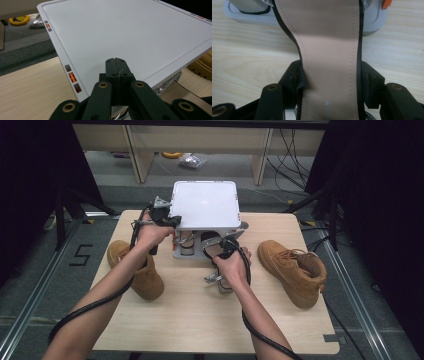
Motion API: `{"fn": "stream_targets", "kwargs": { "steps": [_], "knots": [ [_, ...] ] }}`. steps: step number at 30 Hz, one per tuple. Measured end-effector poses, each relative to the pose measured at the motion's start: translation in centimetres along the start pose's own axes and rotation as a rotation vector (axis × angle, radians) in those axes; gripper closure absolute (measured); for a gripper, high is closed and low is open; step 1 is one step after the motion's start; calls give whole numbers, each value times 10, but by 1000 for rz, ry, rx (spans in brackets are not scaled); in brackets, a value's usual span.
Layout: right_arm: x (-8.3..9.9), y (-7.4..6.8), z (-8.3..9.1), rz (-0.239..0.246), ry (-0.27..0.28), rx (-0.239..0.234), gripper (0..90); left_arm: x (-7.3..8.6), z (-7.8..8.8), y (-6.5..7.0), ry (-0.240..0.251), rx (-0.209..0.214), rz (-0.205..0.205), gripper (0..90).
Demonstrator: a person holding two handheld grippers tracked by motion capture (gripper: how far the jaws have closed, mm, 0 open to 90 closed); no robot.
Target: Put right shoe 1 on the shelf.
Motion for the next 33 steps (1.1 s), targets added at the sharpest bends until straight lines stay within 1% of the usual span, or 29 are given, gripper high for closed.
{"fn": "stream_targets", "kwargs": {
  "steps": [1, 2, 3, 5, 6, 7, 9, 10, 11, 12, 13, 14, 15, 16, 18, 19, 20, 22, 23, 24, 25, 26, 27, 28, 29, 30, 31, 32, 33],
  "knots": [
    [-1, -1, 0, -5, -4, 2, 445, 0, 0, 0, 0, 1, 1, 896],
    [-1, -2, -2, -5, 5, 9, 445, 0, 0, 0, -1, 2, 1, 896],
    [-1, -4, -2, -18, -5, -2, 445, 0, 0, 0, -1, 2, 0, 896],
    [-2, -5, -3, -16, -3, 4, 445, 0, 0, 0, 1, 1, -1, 896],
    [-2, -4, -4, -9, 0, 11, 445, 0, 0, 0, 1, 1, 0, 896],
    [-2, -4, -5, -19, -2, 15, 445, 0, 0, 0, 0, -1, -1, 896],
    [-2, -3, -7, -15, -6, 25, 445, 0, 0, 0, 8, 0, 1, 896],
    [-2, -3, -8, -27, -6, 22, 445, 0, 0, 0, 8, 0, 0, 896],
    [-2, -4, -9, -44, -4, 30, 444, 0, 0, 0, 8, 0, 0, 896],
    [-2, -2, -10, -35, 5, 35, 444, 0, 0, 0, 7, 5, 1, 896],
    [-1, -1, -11, -30, -2, 44, 444, 0, 0, 0, 10, 0, 1, 896],
    [-1, -1, -12, -34, 5, 44, 444, 0, 0, 0, 7, 1, -1, 896],
    [-1, -2, -12, -56, -10, 35, 444, 0, 0, 0, 1, 1, -1, 896],
    [-1, 0, -14, -50, -8, 58, 444, 0, 0, 0, 0, -1, -1, 896],
    [-1, 1, -15, -44, -6, 62, 444, 0, 0, 0, 8, 1, 0, 896],
    [-1, 0, -15, -60, -9, 60, 444, 0, 0, 0, 0, -1, -2, 896],
    [-1, 2, -16, -51, -8, 65, 443, 0, 0, 0, 8, 1, 0, 896],
    [-1, 2, -17, -54, -1, 71, 443, 0, 0, 0, 7, 1, -1, 896],
    [-2, 1, -17, -65, 0, 72, 443, 0, 0, 0, 7, 0, -1, 896],
    [-2, 2, -17, -65, -5, 74, 443, 0, 0, 0, 8, 0, -1, 896],
    [-2, 4, -19, -22, 3, 73, 442, 0, 0, 0, 8, 0, -1, 896],
    [-3, 6, -20, 1, 8, 71, 442, 0, 0, 0, 8, 0, 0, 896],
    [-1, 4, -19, -51, -13, 78, 441, 0, 0, 0, 8, 0, 0, 896],
    [-1, 3, -20, -60, -17, 75, 441, 0, 0, 0, 8, 0, 0, 896],
    [0, -3, -19, -138, -28, 68, 440, 0, 0, 0, 8, 1, 0, 896],
    [-1, 4, -20, -61, -13, 74, 440, 0, 0, 0, 8, 0, -1, 896],
    [-1, 4, -20, -50, -12, 74, 438, 0, 0, 0, 8, 0, -1, 896],
    [-1, 4, -20, -53, -15, 77, 434, 0, 0, 0, 8, -1, -1, 896],
    [-1, 3, -19, -45, -18, 74, 429, 0, 0, 0, 8, 0, -1, 896]
  ]
}}
Point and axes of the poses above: each handheld gripper's, and its own axes: z roughly backward along the jaws, x roughly out of its underside, y roughly to its right, the point moved 6 cm from there along -z, roughly forward along the jaws, and after that the axes turned 2 degrees about y, right-handed, at the moved point
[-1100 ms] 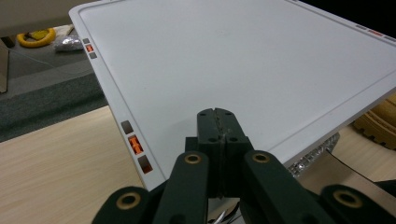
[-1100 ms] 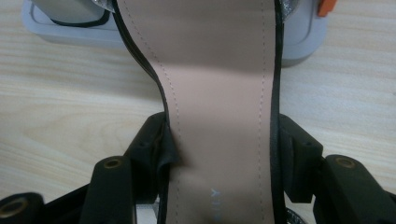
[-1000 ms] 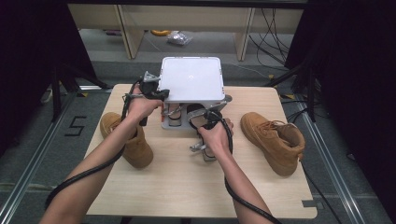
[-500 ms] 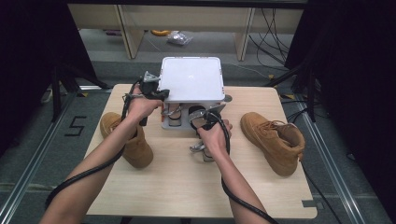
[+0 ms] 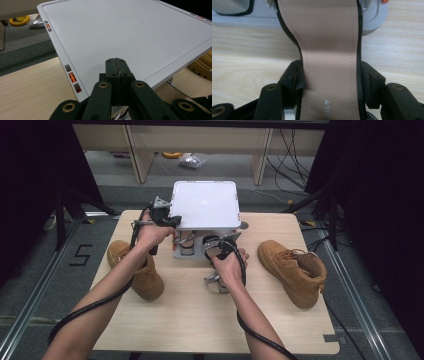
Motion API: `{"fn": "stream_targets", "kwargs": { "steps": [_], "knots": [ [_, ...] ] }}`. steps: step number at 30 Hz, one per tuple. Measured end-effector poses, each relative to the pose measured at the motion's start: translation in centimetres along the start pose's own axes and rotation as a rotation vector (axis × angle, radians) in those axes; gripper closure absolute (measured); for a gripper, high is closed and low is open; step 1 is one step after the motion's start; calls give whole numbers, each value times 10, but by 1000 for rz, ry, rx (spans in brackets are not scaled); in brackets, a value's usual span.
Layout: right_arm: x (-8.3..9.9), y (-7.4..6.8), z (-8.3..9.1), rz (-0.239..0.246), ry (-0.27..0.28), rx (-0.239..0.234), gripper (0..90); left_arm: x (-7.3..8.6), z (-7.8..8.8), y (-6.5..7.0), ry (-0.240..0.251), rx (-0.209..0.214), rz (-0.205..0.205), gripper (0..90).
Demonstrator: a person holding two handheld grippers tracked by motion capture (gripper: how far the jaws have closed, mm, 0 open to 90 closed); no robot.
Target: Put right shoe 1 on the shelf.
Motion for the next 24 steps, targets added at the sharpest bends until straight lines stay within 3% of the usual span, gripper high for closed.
{"fn": "stream_targets", "kwargs": {
  "steps": [4, 6, 12, 15, 16, 19, 24],
  "knots": [
    [1, 1, 3, 42, 12, 6, 367, 0, 0, 0, 0, 0, 1, 896],
    [-1, 0, 11, 45, 35, -28, 343, 0, 0, 0, -1, 3, 0, 896],
    [-2, 5, 42, 77, 91, -57, 360, 0, 0, 0, 0, 0, 0, 896],
    [1, 8, 56, 65, 102, -82, 459, 0, 0, 0, 0, -1, -1, 896],
    [4, 11, 62, 83, 94, -97, 501, 0, 0, 0, 1, 1, 0, 896],
    [10, 13, 73, 52, 87, -148, 616, 0, 0, 0, -1, 0, -1, 896],
    [21, 26, 86, 78, 57, -142, 752, 0, 0, 0, -7, -4, -5, 896]
  ]
}}
Point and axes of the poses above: each handheld gripper's, and its own axes: z roughly backward along the jaws, x roughly out of its underside, y roughly to its right, the point moved 6 cm from there along -z, roughly forward along the jaws, and after that the axes turned 2 degrees about y, right-handed, at the moved point
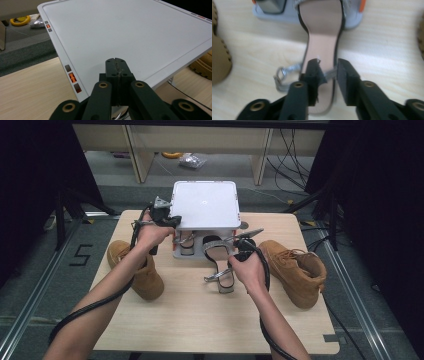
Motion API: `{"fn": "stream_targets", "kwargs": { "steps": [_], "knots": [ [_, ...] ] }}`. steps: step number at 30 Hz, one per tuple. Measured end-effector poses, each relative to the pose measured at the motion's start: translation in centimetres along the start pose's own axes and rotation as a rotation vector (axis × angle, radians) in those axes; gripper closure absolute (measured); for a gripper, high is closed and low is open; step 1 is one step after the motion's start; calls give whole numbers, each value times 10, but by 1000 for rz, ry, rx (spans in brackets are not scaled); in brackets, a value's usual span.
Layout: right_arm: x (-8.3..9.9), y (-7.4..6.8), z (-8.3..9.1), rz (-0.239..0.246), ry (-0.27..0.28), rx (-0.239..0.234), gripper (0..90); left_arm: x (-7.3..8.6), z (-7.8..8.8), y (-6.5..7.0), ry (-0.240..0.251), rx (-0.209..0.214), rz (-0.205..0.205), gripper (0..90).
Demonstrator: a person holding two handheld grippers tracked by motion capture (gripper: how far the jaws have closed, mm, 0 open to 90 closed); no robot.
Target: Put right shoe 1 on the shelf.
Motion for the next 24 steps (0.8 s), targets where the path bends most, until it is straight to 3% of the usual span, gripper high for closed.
{"fn": "stream_targets", "kwargs": {
  "steps": [3, 7, 8, 15, 16, 17, 19, 21, 22, 24],
  "knots": [
    [9, 8, 3, 14, -30, -10, 823, 0, 0, 0, 1, -1, 0, 896],
    [25, 16, -1, 47, -91, 13, 900, 0, 0, 0, -2, -5, -4, 896],
    [30, 20, -5, 83, -99, 25, 900, 0, 0, 0, -2, -4, -3, 896],
    [56, 15, -19, 126, -192, -5, 900, 0, 0, 0, -3, -4, -6, 896],
    [58, 15, -21, 144, -194, -4, 900, 0, 0, 0, -2, -4, -4, 896],
    [58, 16, -25, 193, -180, -10, 900, 0, 0, 0, -3, -4, -4, 896],
    [62, 13, -27, 150, -213, 8, 900, 0, 0, 0, -1, -1, -4, 896],
    [63, 11, -31, 183, -208, -4, 900, 0, 0, 0, 0, -1, -5, 896],
    [65, 9, -31, 162, -221, 6, 900, 0, 0, 0, -1, -1, -5, 896],
    [64, 7, -35, 196, -193, -29, 900, 0, 0, 0, -1, 0, -3, 896]
  ]
}}
Point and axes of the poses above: each handheld gripper's, and its own axes: z roughly backward along the jaws, x roughly out of its underside, y roughly to its right, the point moved 6 cm from there along -z, roughly forward along the jaws, and after that the axes turned 2 degrees about y, right-handed, at the moved point
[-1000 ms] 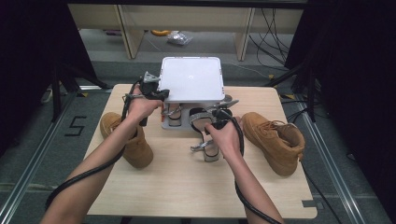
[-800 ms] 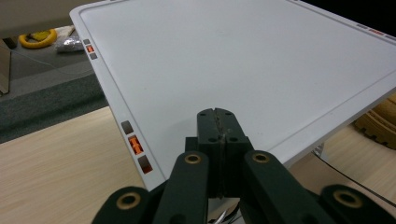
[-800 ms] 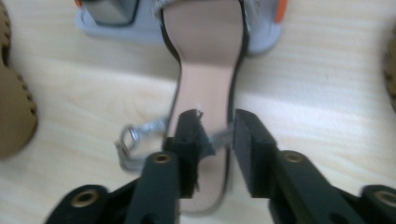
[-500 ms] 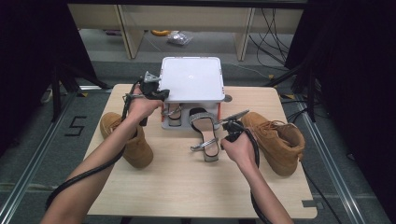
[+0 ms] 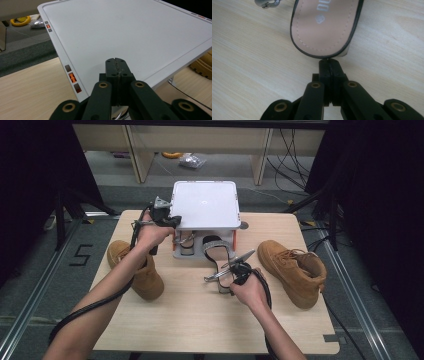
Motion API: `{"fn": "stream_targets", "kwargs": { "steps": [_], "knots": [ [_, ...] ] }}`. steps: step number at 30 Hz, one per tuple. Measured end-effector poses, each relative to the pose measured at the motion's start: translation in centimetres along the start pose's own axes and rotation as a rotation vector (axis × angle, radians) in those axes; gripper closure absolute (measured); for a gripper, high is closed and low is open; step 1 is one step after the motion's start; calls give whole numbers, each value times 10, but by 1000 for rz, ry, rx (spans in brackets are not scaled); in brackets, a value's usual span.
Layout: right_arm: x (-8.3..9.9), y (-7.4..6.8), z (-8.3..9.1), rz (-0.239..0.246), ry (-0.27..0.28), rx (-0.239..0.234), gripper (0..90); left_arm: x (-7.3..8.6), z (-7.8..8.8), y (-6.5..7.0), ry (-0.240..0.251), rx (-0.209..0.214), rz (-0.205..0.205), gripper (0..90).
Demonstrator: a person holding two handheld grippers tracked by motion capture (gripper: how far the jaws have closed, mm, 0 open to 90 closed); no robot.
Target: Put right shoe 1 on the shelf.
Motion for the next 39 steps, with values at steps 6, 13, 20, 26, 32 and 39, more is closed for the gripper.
{"fn": "stream_targets", "kwargs": {
  "steps": [6, 13, 20, 26, 32, 39],
  "knots": [
    [1, -4, -5, -28, -29, 14, 900, 0, 0, 0, 0, 0, -2, 896],
    [-1, -9, -8, -37, -19, -14, 900, 0, 0, 0, -3, -2, -5, 896],
    [-7, -14, -11, -33, -5, -45, 900, 0, 0, 0, -3, -1, -6, 896],
    [-13, -17, -12, -40, 19, -62, 900, 0, 1, -1, -13, -1, -19, 896],
    [-21, -21, -11, -65, 67, -60, 900, 0, 0, 0, -3, -1, -6, 897],
    [-27, -26, -14, -73, 133, -73, 900, 0, 0, 0, -1, 5, -5, 897]
  ]
}}
Point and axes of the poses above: each handheld gripper's, and its own axes: z roughly backward along the jaws, x roughly out of its underside, y roughly to its right, the point moved 6 cm from there along -z, roughly forward along the jaws, and after that the axes turned 2 degrees about y, right-handed, at the moved point
